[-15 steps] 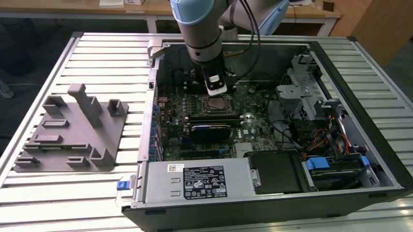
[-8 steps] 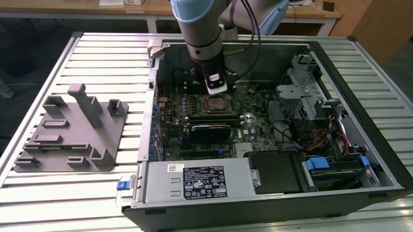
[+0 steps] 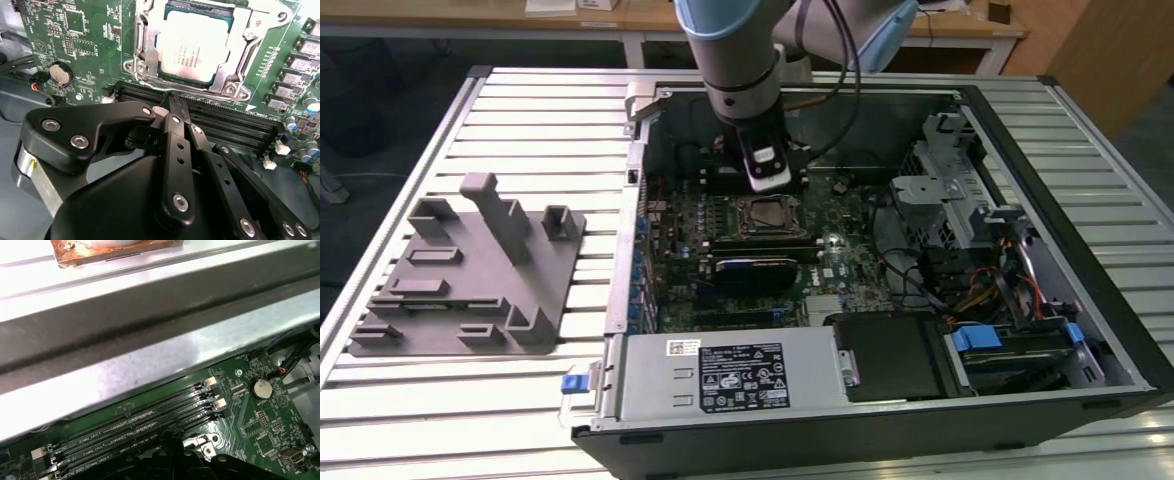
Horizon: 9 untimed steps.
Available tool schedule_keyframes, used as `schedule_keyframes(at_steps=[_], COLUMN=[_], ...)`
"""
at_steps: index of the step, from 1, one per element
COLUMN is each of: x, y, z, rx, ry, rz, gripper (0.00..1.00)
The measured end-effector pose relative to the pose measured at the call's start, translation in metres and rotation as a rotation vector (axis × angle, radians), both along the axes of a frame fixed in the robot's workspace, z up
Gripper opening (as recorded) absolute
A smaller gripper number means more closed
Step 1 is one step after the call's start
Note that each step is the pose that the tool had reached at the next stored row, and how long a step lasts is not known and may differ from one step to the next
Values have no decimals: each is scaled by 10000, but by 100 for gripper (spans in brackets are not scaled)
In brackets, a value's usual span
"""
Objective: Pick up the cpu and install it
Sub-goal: 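Install the first cpu locking lever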
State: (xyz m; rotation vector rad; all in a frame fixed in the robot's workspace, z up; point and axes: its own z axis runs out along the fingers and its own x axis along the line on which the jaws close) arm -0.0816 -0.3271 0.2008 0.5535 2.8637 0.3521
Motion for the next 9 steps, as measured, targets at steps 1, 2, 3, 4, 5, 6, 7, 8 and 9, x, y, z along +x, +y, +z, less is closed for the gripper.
schedule_keyframes(at_steps=[1, 2, 3, 4, 5, 6, 7, 8, 9], x=[0, 1, 0, 0, 0, 0, 0, 0, 0], y=[0, 0, 0, 0, 0, 0, 0, 0, 0], z=[7, 8, 8, 8, 9, 9, 9, 9, 9], rx=[-6, -10, -10, -10, -12, -13, -14, -16, -30], ry=[1, -1, -1, -2, -1, 0, 0, 0, 0], rz=[0, 0, 0, -1, -1, -1, -1, -1, -1], gripper=[11, 11, 11, 11, 11, 11, 11, 11, 11])
